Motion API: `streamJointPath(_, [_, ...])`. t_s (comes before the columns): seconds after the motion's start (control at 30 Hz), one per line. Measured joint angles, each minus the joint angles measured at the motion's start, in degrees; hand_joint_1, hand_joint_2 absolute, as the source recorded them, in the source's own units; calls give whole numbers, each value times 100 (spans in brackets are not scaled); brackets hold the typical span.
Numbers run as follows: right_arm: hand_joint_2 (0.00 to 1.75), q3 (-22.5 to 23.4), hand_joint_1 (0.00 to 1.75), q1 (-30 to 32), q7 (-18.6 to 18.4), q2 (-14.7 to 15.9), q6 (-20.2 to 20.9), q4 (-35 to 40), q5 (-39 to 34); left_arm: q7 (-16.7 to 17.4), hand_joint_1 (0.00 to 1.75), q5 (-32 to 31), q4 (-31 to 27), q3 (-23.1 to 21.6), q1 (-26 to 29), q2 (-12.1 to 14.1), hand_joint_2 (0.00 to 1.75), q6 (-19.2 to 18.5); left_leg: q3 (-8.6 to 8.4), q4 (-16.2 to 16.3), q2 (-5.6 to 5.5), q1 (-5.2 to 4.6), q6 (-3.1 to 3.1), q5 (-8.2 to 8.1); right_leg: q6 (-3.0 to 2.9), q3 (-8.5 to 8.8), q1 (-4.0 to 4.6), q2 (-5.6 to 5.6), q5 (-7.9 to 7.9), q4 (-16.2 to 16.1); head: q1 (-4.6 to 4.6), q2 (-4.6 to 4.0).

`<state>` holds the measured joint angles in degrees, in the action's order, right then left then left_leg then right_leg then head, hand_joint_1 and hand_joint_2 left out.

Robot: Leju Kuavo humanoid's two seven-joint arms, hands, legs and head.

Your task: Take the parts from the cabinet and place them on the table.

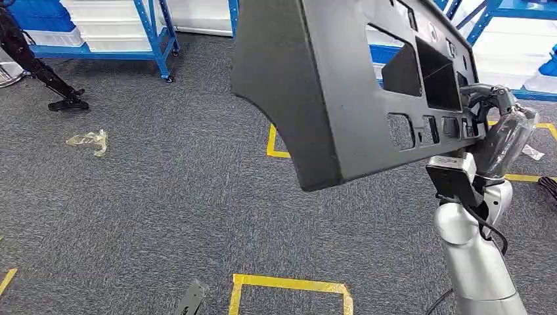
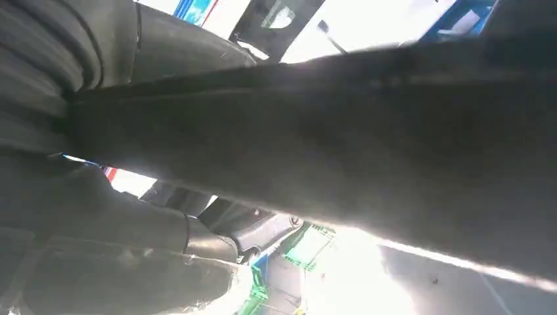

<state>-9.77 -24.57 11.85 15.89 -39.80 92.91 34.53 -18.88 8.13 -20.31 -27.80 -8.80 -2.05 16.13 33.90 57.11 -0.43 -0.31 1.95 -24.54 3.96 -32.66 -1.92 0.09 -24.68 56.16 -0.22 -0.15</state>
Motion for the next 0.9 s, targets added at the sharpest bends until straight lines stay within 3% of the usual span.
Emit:
streamJointPath(0.33, [175,55,175,35,-13,-11,0,-2,68,11,0,-90,0,-68,4,7,175,-79,7,0,0,0,-4,3,0,-5,0,0,0,1,0,0])
streamJointPath(0.57, [175,42,175,37,-13,-72,0,-2,70,15,0,-177,0,-146,4,37,175,-125,49,46,-4,-28,7,-2,41,-16,-28,0,27,-6,-2,0])
streamJointPath(0.67, [175,42,175,37,-13,-92,0,-2,70,15,0,-181,0,-162,3,48,175,-125,61,36,-3,-44,69,19,93,-18,-40,0,58,-38,-4,0])
streamJointPath(0.7, [175,44,175,37,-13,-90,0,-2,70,15,0,-181,0,-162,0,46,175,-125,38,-48,15,14,132,77,95,-57,-50,-1,28,5,0,0])
streamJointPath(0.73, [175,46,175,38,-13,-90,0,-2,70,15,0,-181,0,-162,-6,46,175,-125,40,-64,22,10,149,87,58,-158,-50,-6,-97,173,7,0])
streamJointPath(0.8, [175,48,175,39,-13,-90,0,-2,70,15,0,-194,0,-162,-4,44,175,-125,74,-63,31,11,176,98,-40,-540,-30,-3,-521,1043,22,0])
streamJointPath(0.83, [175,46,175,55,-15,-90,0,-2,70,15,0,-207,0,-164,-2,44,175,-133,90,-61,35,-2,181,104,-56,-748,-15,-2,-694,1517,17,0])
streamJointPath(0.87, [175,48,175,79,-15,-90,0,-4,72,17,0,-218,0,-168,4,44,175,-133,101,-58,37,-9,178,110,-48,-884,-7,-3,-775,1846,18,0])
streamJointPath(0.9, [175,48,175,104,-15,-92,0,-9,85,22,0,-242,0,-175,8,44,175,-135,103,-57,37,-11,171,117,-21,-861,-6,-3,-737,1844,15,0])
